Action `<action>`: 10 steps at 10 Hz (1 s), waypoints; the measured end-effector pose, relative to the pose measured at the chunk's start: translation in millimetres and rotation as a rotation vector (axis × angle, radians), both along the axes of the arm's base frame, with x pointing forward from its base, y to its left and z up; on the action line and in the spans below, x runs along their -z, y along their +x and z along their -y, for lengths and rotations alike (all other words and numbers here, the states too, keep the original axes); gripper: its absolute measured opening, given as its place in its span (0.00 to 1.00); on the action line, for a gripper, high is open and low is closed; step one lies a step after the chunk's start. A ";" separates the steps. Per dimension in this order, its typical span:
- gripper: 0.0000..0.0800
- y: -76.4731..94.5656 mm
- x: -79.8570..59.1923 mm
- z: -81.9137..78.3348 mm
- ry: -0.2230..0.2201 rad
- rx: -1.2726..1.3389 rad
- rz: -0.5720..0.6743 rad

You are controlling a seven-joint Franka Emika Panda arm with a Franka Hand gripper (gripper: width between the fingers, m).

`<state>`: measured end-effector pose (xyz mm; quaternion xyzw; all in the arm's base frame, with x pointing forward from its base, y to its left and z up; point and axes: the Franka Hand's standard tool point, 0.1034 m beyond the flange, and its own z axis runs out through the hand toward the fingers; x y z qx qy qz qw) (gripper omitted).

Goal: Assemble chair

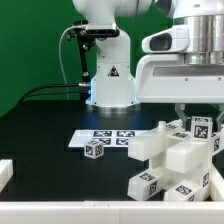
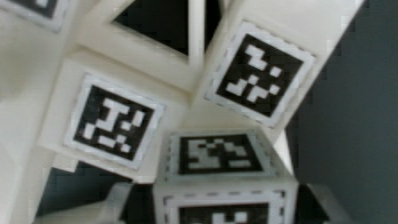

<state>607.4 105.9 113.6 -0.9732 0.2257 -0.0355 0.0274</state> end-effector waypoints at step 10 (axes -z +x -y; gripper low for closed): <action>0.64 2.1 0.6 -4.9 0.072 0.499 0.000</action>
Offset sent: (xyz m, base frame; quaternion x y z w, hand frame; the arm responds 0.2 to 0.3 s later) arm -0.0022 -0.0061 -0.0048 -0.0027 0.0013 0.2675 0.9635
